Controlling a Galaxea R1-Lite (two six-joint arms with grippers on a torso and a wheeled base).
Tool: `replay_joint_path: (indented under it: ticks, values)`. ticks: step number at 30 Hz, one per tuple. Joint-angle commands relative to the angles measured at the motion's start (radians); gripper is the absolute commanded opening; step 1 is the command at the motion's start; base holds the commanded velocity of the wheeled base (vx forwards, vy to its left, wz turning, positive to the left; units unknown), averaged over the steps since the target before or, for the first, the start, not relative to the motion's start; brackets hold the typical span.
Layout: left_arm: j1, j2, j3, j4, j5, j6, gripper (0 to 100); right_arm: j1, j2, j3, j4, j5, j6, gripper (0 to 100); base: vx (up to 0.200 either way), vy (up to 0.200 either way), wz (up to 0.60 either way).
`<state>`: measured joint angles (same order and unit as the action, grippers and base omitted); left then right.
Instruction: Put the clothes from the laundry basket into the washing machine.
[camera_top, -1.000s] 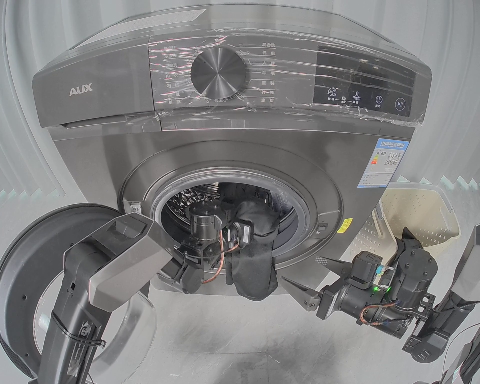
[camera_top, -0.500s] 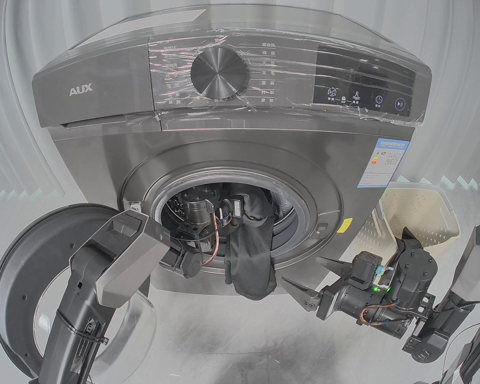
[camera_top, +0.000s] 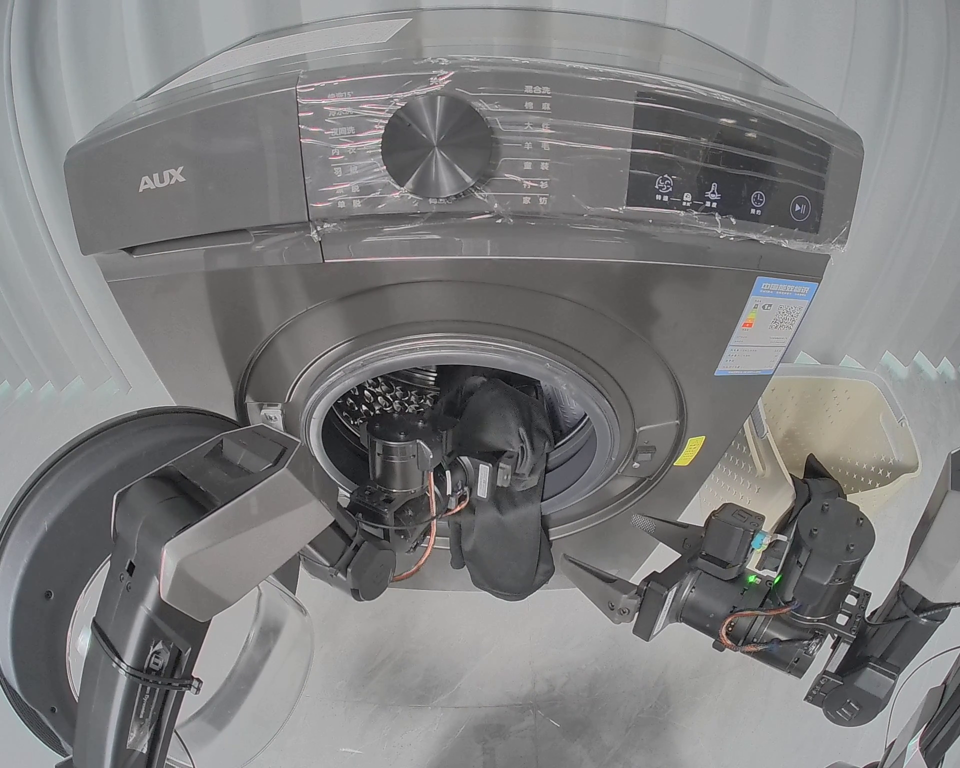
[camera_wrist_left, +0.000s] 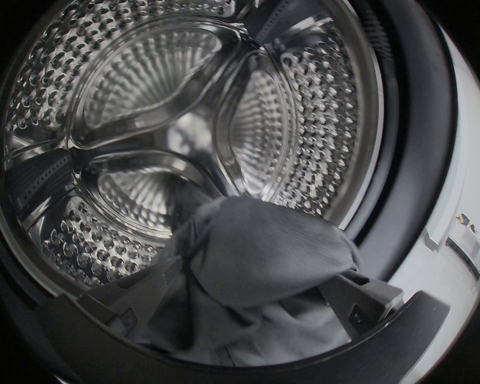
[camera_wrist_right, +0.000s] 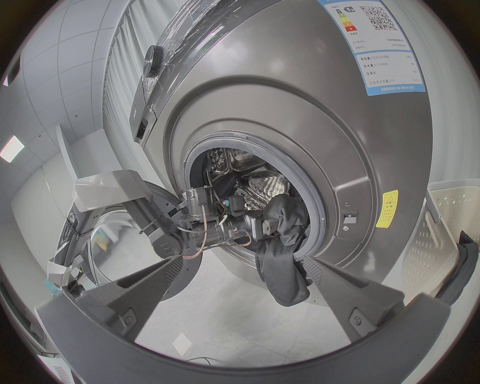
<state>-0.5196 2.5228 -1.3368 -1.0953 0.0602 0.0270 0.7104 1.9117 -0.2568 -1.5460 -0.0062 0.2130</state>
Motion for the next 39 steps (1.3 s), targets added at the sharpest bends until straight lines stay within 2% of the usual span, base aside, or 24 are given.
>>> replay_joint_path:
  ticks: [1, 10, 19, 20, 26, 30, 39]
  values:
    - [-0.031, -0.061, 0.125, -0.021, -0.045, 0.017, 100, 0.003, 0.003, -0.001, 0.0, 0.0, -0.001, 100, 0.0, 0.0, 0.0]
    - [-0.053, 0.033, 0.082, -0.034, -0.051, 0.019, 100, 0.007, 0.013, -0.001, -0.002, 0.0, 0.0, 100, 0.0, 0.0, 0.0]
    - [-0.039, 0.114, 0.018, -0.024, -0.048, 0.025, 100, 0.009, 0.013, -0.002, -0.002, 0.0, 0.0, 100, 0.0, 0.0, 0.0]
    - [-0.037, 0.119, 0.013, -0.024, -0.048, 0.028, 0, 0.009, 0.013, -0.002, -0.002, 0.0, 0.0, 100, 0.0, 0.0, 0.0]
    - [-0.02, 0.117, -0.016, -0.032, -0.036, 0.031, 0, 0.009, 0.013, -0.002, -0.002, 0.0, 0.0, 100, 0.0, 0.0, 0.0]
    - [-0.005, 0.105, -0.059, -0.037, -0.026, 0.024, 0, 0.009, 0.013, -0.002, -0.002, 0.0, 0.0, 100, 0.0, 0.0, 0.0]
    - [0.033, 0.102, -0.263, -0.034, 0.018, 0.016, 0, 0.009, 0.013, -0.004, -0.002, 0.0, 0.0, 100, 0.0, 0.0, 0.0]
